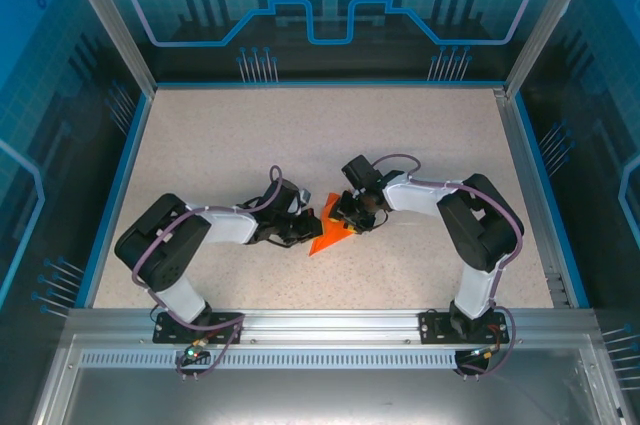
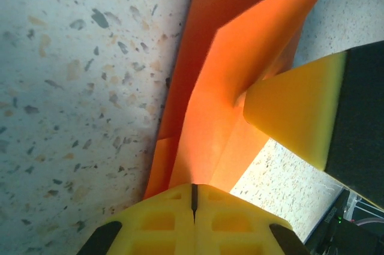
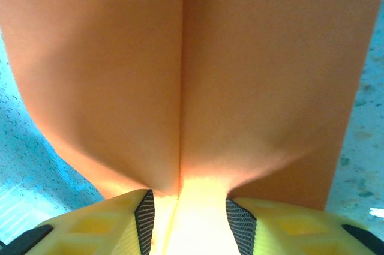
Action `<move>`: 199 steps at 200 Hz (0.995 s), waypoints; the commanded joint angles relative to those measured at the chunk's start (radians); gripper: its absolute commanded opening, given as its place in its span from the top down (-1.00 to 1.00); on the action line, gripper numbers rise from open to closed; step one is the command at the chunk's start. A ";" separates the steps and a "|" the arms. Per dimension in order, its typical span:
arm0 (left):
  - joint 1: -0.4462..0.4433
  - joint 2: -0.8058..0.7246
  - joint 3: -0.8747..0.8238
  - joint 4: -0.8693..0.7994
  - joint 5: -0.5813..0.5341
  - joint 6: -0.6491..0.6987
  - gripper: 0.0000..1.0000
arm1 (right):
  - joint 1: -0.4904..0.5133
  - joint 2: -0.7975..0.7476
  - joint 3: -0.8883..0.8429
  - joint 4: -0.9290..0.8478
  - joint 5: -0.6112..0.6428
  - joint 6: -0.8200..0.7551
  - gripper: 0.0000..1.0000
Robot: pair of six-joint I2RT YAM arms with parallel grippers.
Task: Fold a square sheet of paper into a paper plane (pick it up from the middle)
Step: Fourth fold the wing at the center of the table.
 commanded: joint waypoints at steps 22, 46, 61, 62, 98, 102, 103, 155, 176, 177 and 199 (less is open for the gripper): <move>-0.004 0.016 0.039 -0.025 -0.019 0.025 0.93 | 0.007 0.143 -0.124 -0.095 0.074 0.022 0.14; -0.004 0.013 0.046 -0.027 -0.020 0.028 0.92 | 0.003 0.144 -0.127 -0.095 0.076 0.024 0.14; -0.004 0.011 0.048 -0.031 -0.023 0.030 0.92 | 0.001 0.144 -0.126 -0.093 0.075 0.027 0.14; -0.004 0.012 0.050 -0.031 -0.024 0.030 0.92 | 0.001 0.145 -0.127 -0.093 0.074 0.029 0.14; -0.004 0.023 0.055 -0.046 -0.037 0.036 0.93 | -0.002 0.136 -0.127 -0.087 0.077 0.033 0.17; -0.003 0.025 0.055 -0.047 -0.040 0.036 0.92 | -0.002 0.136 -0.127 -0.087 0.077 0.034 0.17; -0.004 0.025 0.055 -0.048 -0.040 0.036 0.93 | -0.002 0.136 -0.127 -0.087 0.077 0.034 0.17; -0.004 0.034 0.059 -0.050 -0.046 0.038 0.93 | -0.005 0.145 -0.127 -0.096 0.076 0.042 0.23; -0.004 0.038 0.060 -0.050 -0.045 0.042 0.93 | -0.006 0.148 -0.127 -0.094 0.072 0.045 0.24; -0.004 0.038 0.060 -0.049 -0.045 0.042 0.93 | -0.006 0.148 -0.127 -0.094 0.071 0.044 0.24; -0.003 0.043 0.063 -0.052 -0.042 0.044 0.93 | -0.006 0.130 -0.154 -0.076 0.071 0.038 0.24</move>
